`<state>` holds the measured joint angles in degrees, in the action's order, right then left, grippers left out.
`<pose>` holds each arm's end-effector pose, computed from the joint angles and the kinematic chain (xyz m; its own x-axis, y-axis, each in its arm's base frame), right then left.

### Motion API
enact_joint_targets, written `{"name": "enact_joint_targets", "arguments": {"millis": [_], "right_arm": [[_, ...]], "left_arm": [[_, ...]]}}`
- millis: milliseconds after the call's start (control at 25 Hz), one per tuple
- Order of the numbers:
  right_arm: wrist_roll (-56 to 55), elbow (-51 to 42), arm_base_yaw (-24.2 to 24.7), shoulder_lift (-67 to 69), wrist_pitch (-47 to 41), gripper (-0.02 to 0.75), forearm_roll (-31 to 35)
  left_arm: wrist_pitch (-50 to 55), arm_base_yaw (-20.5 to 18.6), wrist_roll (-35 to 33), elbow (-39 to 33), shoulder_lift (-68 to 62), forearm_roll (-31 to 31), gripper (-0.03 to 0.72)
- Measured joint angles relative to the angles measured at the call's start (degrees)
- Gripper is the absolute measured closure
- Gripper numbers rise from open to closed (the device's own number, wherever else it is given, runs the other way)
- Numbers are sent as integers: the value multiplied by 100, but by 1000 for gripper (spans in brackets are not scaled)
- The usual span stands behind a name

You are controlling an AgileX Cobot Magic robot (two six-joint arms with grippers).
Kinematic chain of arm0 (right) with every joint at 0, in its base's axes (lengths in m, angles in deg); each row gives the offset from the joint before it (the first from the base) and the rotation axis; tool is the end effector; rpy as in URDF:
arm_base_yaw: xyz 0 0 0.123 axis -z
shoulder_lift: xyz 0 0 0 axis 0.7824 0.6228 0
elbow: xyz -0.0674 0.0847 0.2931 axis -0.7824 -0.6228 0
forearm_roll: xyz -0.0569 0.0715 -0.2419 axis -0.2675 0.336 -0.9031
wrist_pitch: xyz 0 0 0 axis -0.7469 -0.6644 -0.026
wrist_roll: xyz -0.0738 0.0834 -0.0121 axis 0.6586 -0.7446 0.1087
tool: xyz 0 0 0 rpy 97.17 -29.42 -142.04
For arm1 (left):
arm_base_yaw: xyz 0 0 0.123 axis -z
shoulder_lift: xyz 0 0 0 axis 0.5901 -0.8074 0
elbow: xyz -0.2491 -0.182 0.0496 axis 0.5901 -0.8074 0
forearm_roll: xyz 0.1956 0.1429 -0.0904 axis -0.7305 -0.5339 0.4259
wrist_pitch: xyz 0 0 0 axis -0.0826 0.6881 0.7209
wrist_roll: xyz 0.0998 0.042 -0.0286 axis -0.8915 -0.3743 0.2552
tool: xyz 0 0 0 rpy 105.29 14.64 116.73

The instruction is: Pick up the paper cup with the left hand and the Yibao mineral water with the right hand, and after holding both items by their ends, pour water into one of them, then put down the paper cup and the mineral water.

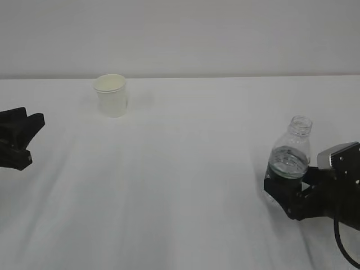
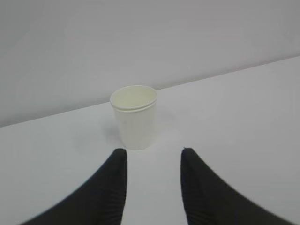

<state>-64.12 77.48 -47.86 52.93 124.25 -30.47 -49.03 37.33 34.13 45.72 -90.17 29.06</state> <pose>0.2732 0.0399 0.0809 -0.4112 -0.1258 -0.9028 -0.4692 0.8784 0.0913 0.2628 -0.0463 0.1857 -0.0900 0.0492 -0.9947 0.3880 0.9216 0.0105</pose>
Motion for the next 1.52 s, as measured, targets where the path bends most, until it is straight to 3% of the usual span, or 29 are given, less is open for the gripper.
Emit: {"name": "enact_joint_targets", "arguments": {"millis": [1520], "right_arm": [[-307, 501, 0, 342, 3, 50, -306]], "left_arm": [[0, 0, -104, 0, 0, 0, 412]]}}
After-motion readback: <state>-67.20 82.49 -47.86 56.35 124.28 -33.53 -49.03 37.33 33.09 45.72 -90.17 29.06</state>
